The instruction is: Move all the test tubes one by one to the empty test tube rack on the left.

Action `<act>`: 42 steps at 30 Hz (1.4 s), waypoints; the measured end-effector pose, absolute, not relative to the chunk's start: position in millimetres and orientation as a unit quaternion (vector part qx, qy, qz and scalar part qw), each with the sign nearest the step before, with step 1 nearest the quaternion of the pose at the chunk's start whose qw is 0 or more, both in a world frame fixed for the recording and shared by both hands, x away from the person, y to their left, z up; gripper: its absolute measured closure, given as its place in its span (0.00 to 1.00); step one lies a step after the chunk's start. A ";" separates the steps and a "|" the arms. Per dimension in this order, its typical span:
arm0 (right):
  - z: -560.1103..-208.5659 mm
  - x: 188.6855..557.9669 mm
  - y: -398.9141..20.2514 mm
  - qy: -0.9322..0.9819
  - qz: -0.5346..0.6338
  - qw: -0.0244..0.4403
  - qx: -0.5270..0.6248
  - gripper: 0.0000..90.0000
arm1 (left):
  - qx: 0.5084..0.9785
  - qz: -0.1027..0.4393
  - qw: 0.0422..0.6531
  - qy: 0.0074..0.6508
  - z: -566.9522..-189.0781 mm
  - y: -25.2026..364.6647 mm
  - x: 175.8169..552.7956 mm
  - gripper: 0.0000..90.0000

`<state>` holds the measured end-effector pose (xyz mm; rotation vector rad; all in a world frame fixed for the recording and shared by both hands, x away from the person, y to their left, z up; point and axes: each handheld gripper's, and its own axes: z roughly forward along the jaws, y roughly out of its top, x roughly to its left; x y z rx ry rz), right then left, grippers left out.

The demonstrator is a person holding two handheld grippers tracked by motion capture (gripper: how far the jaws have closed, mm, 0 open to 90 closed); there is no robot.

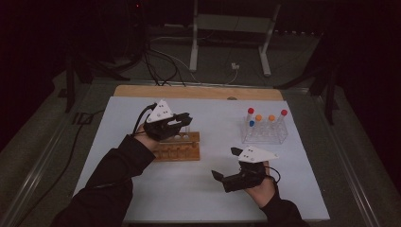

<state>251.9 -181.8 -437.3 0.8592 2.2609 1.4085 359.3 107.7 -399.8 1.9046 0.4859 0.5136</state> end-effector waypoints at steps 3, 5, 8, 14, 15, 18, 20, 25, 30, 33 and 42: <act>-437.3 251.8 -183.0 0.794 0.497 0.170 0.305 0.00 | 0.793 0.211 0.530 0.215 -408.3 109.3 361.7 0.86; -437.4 252.0 -183.6 0.794 0.496 0.171 0.305 0.00 | 0.790 0.208 0.532 0.222 -413.7 110.0 362.5 0.86; -437.7 252.4 -184.2 0.794 0.497 0.171 0.307 0.00 | 0.793 0.202 0.528 0.227 -422.9 109.4 363.8 0.86; -439.0 252.2 -183.8 0.793 0.495 0.177 0.307 0.00 | 0.798 0.193 0.520 0.234 -438.0 107.1 365.4 0.86; -439.1 252.0 -183.8 0.792 0.497 0.177 0.307 0.00 | 0.796 0.191 0.523 0.237 -440.0 107.5 365.8 0.86; -439.0 251.1 -183.7 0.792 0.498 0.181 0.304 0.00 | 0.792 0.186 0.527 0.246 -445.2 108.3 366.3 0.86; -439.2 251.4 -183.9 0.791 0.500 0.179 0.303 0.00 | 0.792 0.186 0.526 0.248 -448.5 107.8 365.9 0.86; -439.3 250.5 -183.1 0.791 0.503 0.180 0.298 0.00 | 0.794 0.186 0.523 0.249 -454.0 107.4 365.9 0.86; -438.5 250.1 -183.9 0.787 0.509 0.184 0.298 0.00 | 0.795 0.184 0.520 0.252 -458.6 107.8 365.4 0.86; -437.4 252.9 -186.5 0.786 0.514 0.166 0.300 0.00 | 0.793 0.185 0.522 0.254 -461.2 109.0 364.2 0.86; -429.8 254.9 -194.1 0.780 0.529 0.153 0.296 0.00 | 0.792 0.178 0.524 0.258 -461.3 113.0 364.9 0.86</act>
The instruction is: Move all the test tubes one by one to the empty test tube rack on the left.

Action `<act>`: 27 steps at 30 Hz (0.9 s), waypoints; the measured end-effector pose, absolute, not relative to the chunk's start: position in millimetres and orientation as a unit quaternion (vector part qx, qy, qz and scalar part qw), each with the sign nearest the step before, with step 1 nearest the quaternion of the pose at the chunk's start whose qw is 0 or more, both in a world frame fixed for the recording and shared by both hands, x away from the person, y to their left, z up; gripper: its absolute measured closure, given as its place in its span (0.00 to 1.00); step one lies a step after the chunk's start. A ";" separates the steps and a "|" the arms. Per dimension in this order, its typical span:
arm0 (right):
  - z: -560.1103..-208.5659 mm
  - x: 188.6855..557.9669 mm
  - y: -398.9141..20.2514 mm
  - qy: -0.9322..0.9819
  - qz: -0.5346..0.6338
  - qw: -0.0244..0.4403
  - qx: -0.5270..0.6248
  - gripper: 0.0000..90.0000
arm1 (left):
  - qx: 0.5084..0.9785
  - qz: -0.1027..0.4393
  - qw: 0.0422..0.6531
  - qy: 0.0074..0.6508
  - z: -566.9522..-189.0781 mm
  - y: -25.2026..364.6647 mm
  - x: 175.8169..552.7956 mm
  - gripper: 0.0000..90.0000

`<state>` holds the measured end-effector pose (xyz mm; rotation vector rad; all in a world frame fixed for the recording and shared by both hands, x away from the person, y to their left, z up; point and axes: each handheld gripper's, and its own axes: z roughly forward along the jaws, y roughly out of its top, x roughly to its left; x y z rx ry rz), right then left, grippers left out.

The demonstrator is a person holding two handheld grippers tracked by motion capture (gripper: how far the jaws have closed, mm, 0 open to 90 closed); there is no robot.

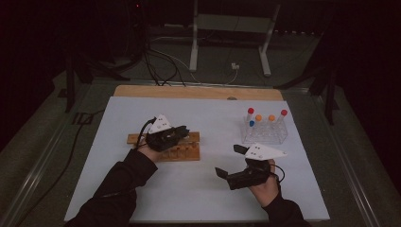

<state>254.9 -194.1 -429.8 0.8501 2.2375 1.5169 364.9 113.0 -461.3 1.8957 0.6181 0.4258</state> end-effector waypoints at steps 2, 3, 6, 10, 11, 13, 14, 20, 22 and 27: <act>-425.4 255.7 -197.5 0.780 0.535 0.142 0.291 0.05 | 0.796 0.178 0.518 0.256 -461.1 112.5 364.8 0.85; -425.4 255.7 -197.5 0.780 0.535 0.142 0.291 0.05 | 0.797 0.177 0.518 0.254 -461.1 112.4 364.7 0.85; -415.8 255.6 -203.3 0.772 0.542 0.161 0.290 0.02 | 0.801 0.172 0.514 0.252 -460.0 111.5 364.6 0.81; -406.5 256.8 -211.2 0.764 0.547 0.175 0.293 0.01 | 0.804 0.166 0.514 0.250 -455.2 111.8 362.7 0.66; -403.3 257.6 -214.9 0.761 0.550 0.179 0.295 0.01 | 0.801 0.165 0.519 0.249 -452.7 113.3 361.8 0.60; -396.9 260.1 -222.6 0.755 0.550 0.189 0.302 0.01 | 0.797 0.166 0.523 0.251 -447.2 116.5 359.1 0.47; -393.9 261.7 -227.0 0.751 0.553 0.193 0.306 0.01 | 0.796 0.164 0.526 0.249 -444.3 118.8 357.7 0.42; -379.5 276.5 -251.5 0.735 0.542 0.229 0.338 0.01 | 0.793 0.149 0.537 0.246 -431.4 130.1 343.4 0.18; -377.9 283.3 -260.3 0.730 0.540 0.238 0.345 0.01 | 0.797 0.142 0.537 0.238 -429.3 134.3 337.7 0.15; -382.9 302.1 -276.6 0.723 0.521 0.256 0.375 0.03 | 0.801 0.129 0.536 0.232 -428.8 144.3 321.8 0.04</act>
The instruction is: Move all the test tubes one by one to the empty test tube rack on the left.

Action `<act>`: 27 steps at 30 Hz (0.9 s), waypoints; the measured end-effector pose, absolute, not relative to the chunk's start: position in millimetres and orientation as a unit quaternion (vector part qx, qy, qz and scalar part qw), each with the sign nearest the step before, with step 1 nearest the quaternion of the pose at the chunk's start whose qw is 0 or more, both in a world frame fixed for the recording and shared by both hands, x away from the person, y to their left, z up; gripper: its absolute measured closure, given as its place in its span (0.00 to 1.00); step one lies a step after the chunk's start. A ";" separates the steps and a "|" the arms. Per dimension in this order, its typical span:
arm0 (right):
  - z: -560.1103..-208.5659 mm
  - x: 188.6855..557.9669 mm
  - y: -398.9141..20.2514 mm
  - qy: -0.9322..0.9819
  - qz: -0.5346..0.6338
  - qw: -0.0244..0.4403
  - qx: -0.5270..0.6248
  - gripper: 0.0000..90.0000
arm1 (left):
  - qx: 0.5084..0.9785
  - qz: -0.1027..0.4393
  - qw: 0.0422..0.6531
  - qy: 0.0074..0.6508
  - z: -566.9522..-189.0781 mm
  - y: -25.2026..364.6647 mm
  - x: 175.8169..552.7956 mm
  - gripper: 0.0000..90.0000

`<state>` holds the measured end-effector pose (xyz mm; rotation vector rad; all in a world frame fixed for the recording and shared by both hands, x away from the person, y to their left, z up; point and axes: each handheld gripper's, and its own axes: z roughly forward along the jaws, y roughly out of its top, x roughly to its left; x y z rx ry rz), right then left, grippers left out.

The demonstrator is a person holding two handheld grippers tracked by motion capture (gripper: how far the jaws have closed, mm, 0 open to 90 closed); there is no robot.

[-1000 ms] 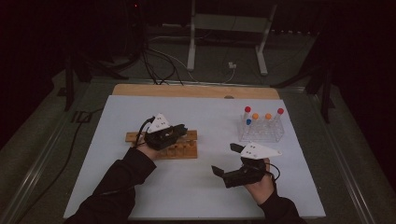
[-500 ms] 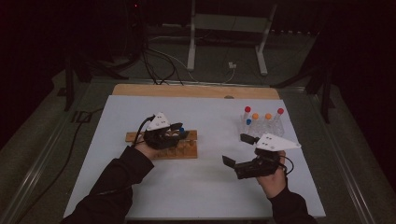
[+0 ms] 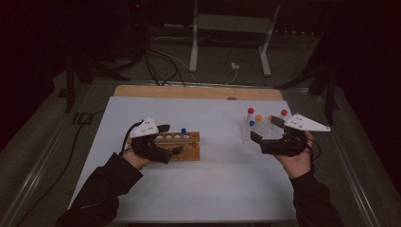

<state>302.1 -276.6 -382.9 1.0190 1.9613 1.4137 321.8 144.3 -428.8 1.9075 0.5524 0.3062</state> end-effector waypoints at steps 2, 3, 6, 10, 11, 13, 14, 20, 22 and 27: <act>-388.4 309.1 -281.1 0.720 0.517 0.258 0.385 0.06 | 0.799 0.128 0.541 0.230 -429.6 148.2 315.2 0.03; -391.8 312.2 -283.1 0.719 0.515 0.258 0.389 0.08 | 0.798 0.125 0.543 0.230 -430.0 149.6 311.8 0.03; -403.3 321.1 -287.0 0.716 0.506 0.260 0.405 0.18 | 0.800 0.122 0.542 0.225 -432.0 153.7 302.2 0.03; -419.9 332.2 -289.4 0.720 0.487 0.257 0.421 0.28 | 0.801 0.119 0.545 0.219 -435.5 157.4 291.0 0.03; -423.8 334.9 -289.9 0.722 0.482 0.256 0.425 0.30 | 0.801 0.118 0.545 0.217 -436.5 158.1 288.9 0.03; -431.0 340.2 -290.9 0.722 0.473 0.256 0.435 0.36 | 0.801 0.117 0.547 0.216 -438.7 158.7 285.6 0.03; -434.2 342.4 -291.4 0.721 0.470 0.256 0.440 0.39 | 0.799 0.115 0.549 0.215 -439.9 159.1 284.3 0.03; -450.3 353.2 -289.1 0.729 0.449 0.248 0.453 0.53 | 0.803 0.109 0.546 0.214 -447.1 158.8 282.4 0.03; -454.8 357.4 -285.8 0.735 0.438 0.247 0.455 0.56 | 0.804 0.112 0.544 0.213 -448.9 158.2 282.0 0.03; -462.9 368.6 -277.4 0.747 0.408 0.252 0.461 0.64 | 0.809 0.112 0.536 0.214 -452.8 157.4 282.9 0.03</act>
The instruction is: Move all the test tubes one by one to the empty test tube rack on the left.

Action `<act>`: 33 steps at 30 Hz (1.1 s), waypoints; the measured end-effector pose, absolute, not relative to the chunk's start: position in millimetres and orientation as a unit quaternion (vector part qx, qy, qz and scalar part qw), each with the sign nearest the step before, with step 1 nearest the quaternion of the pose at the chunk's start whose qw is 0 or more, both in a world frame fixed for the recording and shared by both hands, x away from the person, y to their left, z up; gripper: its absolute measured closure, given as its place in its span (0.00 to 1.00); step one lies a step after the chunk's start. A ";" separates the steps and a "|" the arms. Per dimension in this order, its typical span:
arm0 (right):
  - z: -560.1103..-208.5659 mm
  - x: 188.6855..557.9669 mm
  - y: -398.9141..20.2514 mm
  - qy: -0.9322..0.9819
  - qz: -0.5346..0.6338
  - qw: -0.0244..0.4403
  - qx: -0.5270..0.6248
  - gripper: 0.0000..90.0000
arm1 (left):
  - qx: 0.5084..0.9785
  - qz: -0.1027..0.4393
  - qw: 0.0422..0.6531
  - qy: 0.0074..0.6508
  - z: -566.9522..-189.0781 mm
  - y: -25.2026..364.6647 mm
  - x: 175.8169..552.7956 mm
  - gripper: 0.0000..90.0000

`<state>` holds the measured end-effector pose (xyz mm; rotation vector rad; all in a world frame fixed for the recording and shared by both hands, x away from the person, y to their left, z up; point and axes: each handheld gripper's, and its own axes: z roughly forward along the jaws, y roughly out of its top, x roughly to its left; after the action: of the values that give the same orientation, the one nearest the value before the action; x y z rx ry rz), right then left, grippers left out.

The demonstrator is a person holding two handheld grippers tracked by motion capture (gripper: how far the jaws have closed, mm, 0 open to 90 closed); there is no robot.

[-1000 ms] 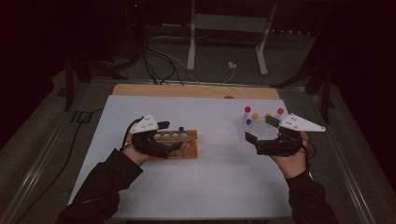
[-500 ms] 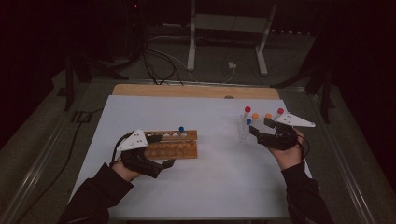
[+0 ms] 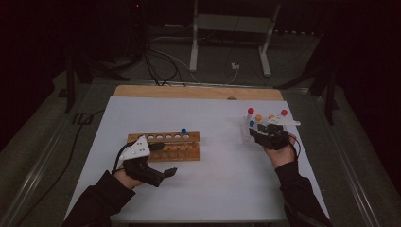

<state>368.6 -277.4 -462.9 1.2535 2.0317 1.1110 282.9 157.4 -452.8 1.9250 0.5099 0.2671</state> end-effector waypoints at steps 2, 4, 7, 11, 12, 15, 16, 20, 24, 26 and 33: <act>-465.1 372.3 -274.3 0.753 0.396 0.255 0.460 0.68 | 0.809 0.111 0.536 0.215 -454.1 157.4 283.4 0.03; -466.6 375.2 -271.7 0.758 0.385 0.258 0.459 0.71 | 0.809 0.112 0.534 0.217 -454.9 157.3 283.6 0.03; -468.2 378.5 -270.9 0.757 0.382 0.254 0.464 0.75 | 0.809 0.111 0.535 0.216 -454.9 157.2 283.7 0.03; -468.8 380.6 -270.2 0.758 0.381 0.253 0.465 0.79 | 0.809 0.109 0.536 0.216 -454.8 157.5 284.1 0.03; -468.9 381.0 -270.2 0.757 0.382 0.251 0.466 0.80 | 0.808 0.110 0.536 0.217 -454.9 157.6 284.1 0.03; -469.4 382.4 -269.6 0.757 0.382 0.250 0.467 0.82 | 0.808 0.110 0.537 0.217 -455.0 158.0 284.4 0.03; -469.5 382.8 -269.4 0.758 0.382 0.248 0.467 0.82 | 0.808 0.109 0.536 0.218 -455.1 158.2 284.7 0.03; -469.9 383.4 -267.5 0.760 0.380 0.247 0.466 0.84 | 0.809 0.106 0.536 0.219 -455.7 158.9 285.7 0.03; -468.4 383.1 -267.1 0.759 0.378 0.251 0.467 0.85 | 0.809 0.105 0.536 0.219 -455.6 159.1 285.8 0.03; -465.8 382.3 -268.0 0.757 0.381 0.254 0.467 0.85 | 0.809 0.104 0.536 0.219 -455.0 159.3 286.1 0.03; -445.9 375.6 -269.5 0.752 0.391 0.269 0.457 0.85 | 0.808 0.102 0.538 0.216 -452.1 159.3 285.8 0.03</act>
<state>375.6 -269.5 -445.9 1.2307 2.0279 1.0545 285.8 159.3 -452.1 1.9228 0.5134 0.2437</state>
